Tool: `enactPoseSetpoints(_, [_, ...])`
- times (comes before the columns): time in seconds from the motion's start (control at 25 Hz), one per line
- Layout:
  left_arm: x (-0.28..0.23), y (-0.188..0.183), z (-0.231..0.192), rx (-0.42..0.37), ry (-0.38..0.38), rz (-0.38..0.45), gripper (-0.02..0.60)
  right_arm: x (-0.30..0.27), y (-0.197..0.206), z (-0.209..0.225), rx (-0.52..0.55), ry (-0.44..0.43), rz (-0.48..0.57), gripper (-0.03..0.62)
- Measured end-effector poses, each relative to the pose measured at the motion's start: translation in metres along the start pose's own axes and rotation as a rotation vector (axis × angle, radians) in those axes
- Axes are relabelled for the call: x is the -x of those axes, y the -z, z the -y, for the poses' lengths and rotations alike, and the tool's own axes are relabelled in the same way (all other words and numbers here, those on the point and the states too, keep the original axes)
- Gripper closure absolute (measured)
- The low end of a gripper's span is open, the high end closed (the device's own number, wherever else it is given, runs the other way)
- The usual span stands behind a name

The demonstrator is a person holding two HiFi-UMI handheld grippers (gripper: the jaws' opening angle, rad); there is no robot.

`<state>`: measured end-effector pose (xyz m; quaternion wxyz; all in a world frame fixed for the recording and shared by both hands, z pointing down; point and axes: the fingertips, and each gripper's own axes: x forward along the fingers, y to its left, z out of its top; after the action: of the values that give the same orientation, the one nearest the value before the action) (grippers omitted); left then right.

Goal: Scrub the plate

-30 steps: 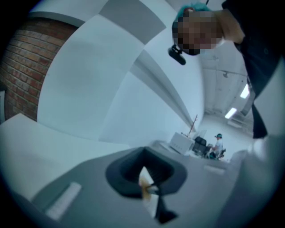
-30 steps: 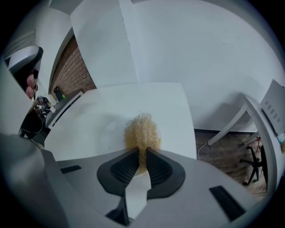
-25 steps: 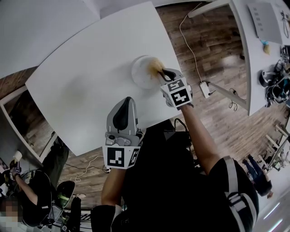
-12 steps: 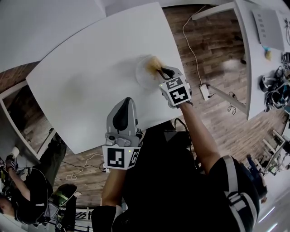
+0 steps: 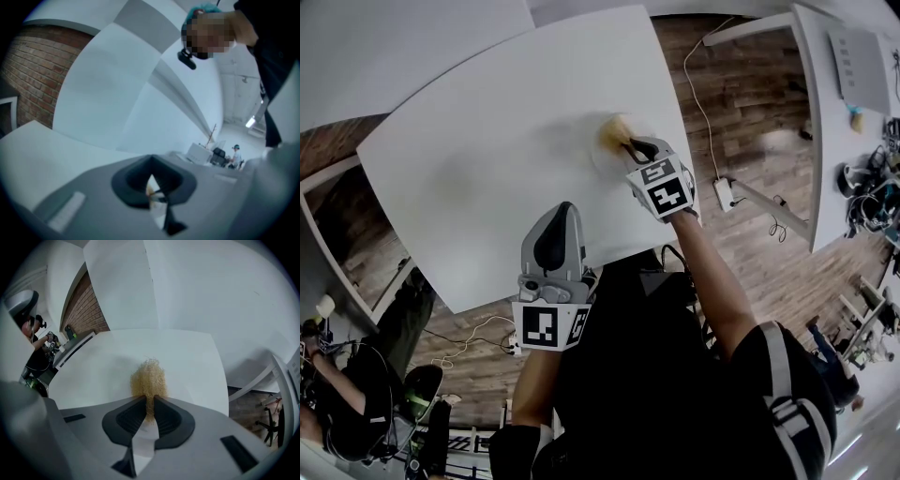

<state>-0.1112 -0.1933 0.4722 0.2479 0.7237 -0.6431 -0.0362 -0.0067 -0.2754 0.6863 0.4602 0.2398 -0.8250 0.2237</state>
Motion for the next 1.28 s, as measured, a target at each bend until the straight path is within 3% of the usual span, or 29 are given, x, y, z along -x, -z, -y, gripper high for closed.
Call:
enactPoseSetpoints(0.56, [0.009,0.004,0.001,-0.008,0.040,-0.015,0.578,0.005,0.021,-0.030,-0.006,-0.015,-0.016,0.551])
enactPoseSetpoints(1.28, [0.002,0.006,0.029,-0.039,0.130,-0.038,0.578,0.035,0.045,0.016,-0.130,0.092,0.015,0.551])
